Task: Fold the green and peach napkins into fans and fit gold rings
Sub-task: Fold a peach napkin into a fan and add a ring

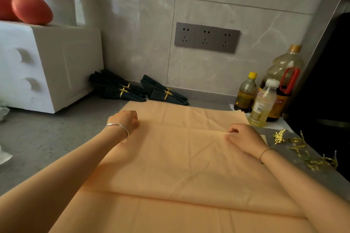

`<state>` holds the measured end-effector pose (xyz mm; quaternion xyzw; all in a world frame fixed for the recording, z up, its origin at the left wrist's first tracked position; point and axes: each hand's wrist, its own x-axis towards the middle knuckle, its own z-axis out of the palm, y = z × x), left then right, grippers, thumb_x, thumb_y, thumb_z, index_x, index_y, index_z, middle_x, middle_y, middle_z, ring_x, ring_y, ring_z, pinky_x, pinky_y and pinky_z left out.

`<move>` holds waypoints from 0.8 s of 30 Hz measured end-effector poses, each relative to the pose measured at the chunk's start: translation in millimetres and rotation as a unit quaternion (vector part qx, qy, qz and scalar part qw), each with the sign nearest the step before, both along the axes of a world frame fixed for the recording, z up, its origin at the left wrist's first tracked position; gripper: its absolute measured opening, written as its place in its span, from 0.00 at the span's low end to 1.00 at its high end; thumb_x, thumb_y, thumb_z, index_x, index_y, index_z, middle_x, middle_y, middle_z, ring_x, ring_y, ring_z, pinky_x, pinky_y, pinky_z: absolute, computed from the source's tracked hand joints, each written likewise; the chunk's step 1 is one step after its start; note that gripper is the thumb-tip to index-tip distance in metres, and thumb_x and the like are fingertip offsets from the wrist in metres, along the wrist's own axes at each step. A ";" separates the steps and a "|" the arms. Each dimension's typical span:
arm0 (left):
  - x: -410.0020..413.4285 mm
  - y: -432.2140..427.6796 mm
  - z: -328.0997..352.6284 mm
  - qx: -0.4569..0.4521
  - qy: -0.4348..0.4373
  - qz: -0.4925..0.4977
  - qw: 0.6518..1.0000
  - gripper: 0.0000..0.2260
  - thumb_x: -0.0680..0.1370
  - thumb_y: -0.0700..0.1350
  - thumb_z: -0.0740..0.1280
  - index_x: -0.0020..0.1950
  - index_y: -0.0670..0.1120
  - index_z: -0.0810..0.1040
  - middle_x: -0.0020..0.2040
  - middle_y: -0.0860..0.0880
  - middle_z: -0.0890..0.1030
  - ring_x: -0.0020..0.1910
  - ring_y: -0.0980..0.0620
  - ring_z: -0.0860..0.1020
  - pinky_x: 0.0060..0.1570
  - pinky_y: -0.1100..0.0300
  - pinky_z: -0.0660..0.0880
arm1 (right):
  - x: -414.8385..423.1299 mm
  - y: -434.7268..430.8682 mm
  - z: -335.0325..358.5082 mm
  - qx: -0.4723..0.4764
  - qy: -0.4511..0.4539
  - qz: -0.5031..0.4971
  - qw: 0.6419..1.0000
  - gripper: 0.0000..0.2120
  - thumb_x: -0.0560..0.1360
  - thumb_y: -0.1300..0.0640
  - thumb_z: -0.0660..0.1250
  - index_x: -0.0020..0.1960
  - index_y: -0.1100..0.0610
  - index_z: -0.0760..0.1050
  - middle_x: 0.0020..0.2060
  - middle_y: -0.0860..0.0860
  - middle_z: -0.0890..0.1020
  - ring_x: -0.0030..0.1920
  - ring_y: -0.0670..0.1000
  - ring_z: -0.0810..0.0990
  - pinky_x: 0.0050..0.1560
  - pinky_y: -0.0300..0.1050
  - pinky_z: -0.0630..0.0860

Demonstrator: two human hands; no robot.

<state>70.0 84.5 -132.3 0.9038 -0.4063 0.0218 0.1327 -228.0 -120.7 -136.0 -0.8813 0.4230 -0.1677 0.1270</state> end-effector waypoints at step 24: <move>-151.8 63.8 -30.0 0.136 0.002 -0.184 0.973 0.27 0.82 0.57 0.45 0.78 0.48 0.42 0.78 0.51 0.43 0.77 0.50 0.43 0.74 0.48 0.42 | 40.3 187.7 -10.4 0.031 0.025 0.141 0.989 0.24 0.80 0.61 0.53 0.76 0.55 0.56 0.75 0.49 0.57 0.74 0.47 0.56 0.73 0.40 0.50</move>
